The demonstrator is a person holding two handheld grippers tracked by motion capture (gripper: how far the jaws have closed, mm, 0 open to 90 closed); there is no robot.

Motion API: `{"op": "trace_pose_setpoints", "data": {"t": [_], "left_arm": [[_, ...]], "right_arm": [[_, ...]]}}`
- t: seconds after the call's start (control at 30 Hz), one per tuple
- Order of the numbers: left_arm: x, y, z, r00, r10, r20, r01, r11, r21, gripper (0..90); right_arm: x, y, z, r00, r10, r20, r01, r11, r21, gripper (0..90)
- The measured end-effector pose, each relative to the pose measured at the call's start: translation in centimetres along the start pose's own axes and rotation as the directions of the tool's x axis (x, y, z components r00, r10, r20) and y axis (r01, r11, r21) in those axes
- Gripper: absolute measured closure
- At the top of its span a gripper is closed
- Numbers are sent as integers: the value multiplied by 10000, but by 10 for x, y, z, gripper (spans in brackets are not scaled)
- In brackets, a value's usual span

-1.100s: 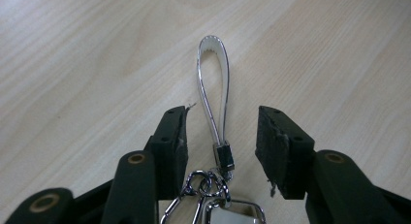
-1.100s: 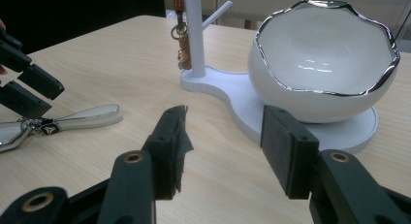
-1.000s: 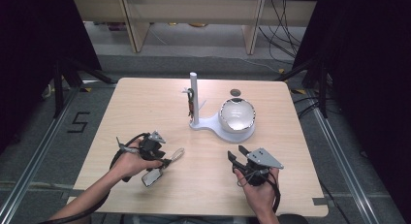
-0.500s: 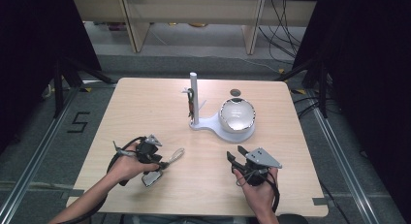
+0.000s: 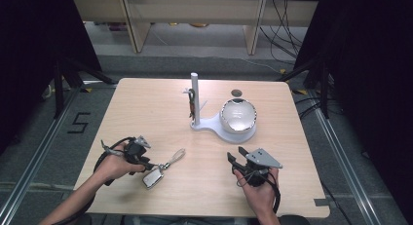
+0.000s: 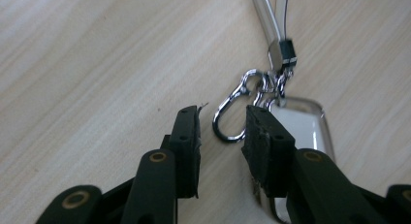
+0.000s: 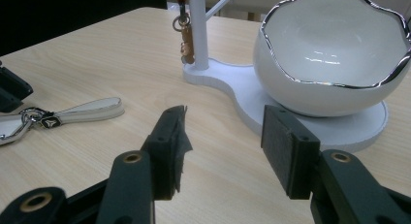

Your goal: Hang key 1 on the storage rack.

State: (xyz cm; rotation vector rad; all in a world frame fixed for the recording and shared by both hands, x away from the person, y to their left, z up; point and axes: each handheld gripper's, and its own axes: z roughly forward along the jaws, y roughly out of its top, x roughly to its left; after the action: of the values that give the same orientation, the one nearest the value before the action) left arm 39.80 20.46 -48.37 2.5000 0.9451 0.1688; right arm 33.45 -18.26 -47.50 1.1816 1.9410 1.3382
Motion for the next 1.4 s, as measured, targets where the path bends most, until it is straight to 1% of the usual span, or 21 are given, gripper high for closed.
{"op": "trace_pose_setpoints", "data": {"t": [0.03,0.1,0.17,0.2,0.23,0.3,0.43,0.47,0.5,0.57,0.6,0.73,0.77,0.9,0.97,1.13,1.17,1.23,1.33,1.37,1.4], "left_arm": [[-1,-1,2,10000,87,13,-87,9999,53,658],[0,-1,4,9993,343,-137,-341,9993,147,666],[-2,-1,6,9990,402,-184,-400,9991,156,671],[0,-1,6,9977,645,-190,-639,9975,302,671],[-2,0,7,9984,553,-141,-551,9984,131,670],[-1,1,7,9966,780,-250,-772,9966,285,658],[0,5,9,9957,854,-346,-845,9961,272,649],[0,6,10,9966,748,-359,-738,9969,283,648],[1,8,11,9959,814,-390,-805,9965,247,647],[2,12,13,9963,699,-490,-690,9974,203,642],[3,14,13,9956,787,-514,-774,9966,264,641],[5,20,16,9948,725,-712,-712,9973,206,639],[5,22,17,9953,601,-757,-591,9981,149,638],[4,28,20,9950,565,-826,-554,9983,158,635],[3,30,22,9954,468,-842,-460,9989,110,634],[1,36,24,9958,319,-858,-310,9994,118,626],[0,37,24,9963,229,-828,-222,9997,101,614],[-2,41,19,9966,-119,-820,99,9996,-253,596],[-6,45,16,9961,-505,-717,486,9984,-271,580],[-7,46,16,9952,-602,-770,593,9981,-140,583],[-8,47,17,9948,-704,-739,701,9975,-70,584]], "right_arm": [[2,0,-1,9998,213,6,-213,9996,163,518],[-1,-1,2,9999,-97,-102,96,9999,-69,518],[-1,-1,2,9998,-136,-137,135,9999,-93,518],[-1,-1,2,9998,-149,-142,148,9998,-91,518],[-1,-1,2,9998,-153,-139,152,9998,-90,518],[-1,-1,2,9999,-58,-127,57,9999,-93,516],[1,-2,2,9999,112,-26,-112,9999,-44,516],[0,-1,2,10000,-50,-38,50,10000,-22,517],[2,-1,1,9999,126,54,-126,9999,100,516],[-1,-1,2,10000,-87,-27,87,10000,19,516],[-2,-1,1,9999,-133,18,133,9999,24,516],[-2,-1,1,9999,-164,28,164,9998,64,516],[-3,-1,1,9999,-163,3,163,9999,47,516],[-3,-1,1,10000,-46,-39,47,9999,102,515],[0,-2,1,9996,288,-24,-288,9995,94,514],[-2,-2,1,9999,149,-33,-149,9999,41,513],[-2,-2,1,9999,158,-48,-158,9999,43,513],[-3,-2,1,10000,4,-72,-4,10000,56,512],[-3,-2,1,10000,1,40,-1,9999,134,512],[-2,-2,1,9999,145,10,-145,9999,79,512],[-4,-2,1,10000,-76,-5,76,9999,122,512]]}}
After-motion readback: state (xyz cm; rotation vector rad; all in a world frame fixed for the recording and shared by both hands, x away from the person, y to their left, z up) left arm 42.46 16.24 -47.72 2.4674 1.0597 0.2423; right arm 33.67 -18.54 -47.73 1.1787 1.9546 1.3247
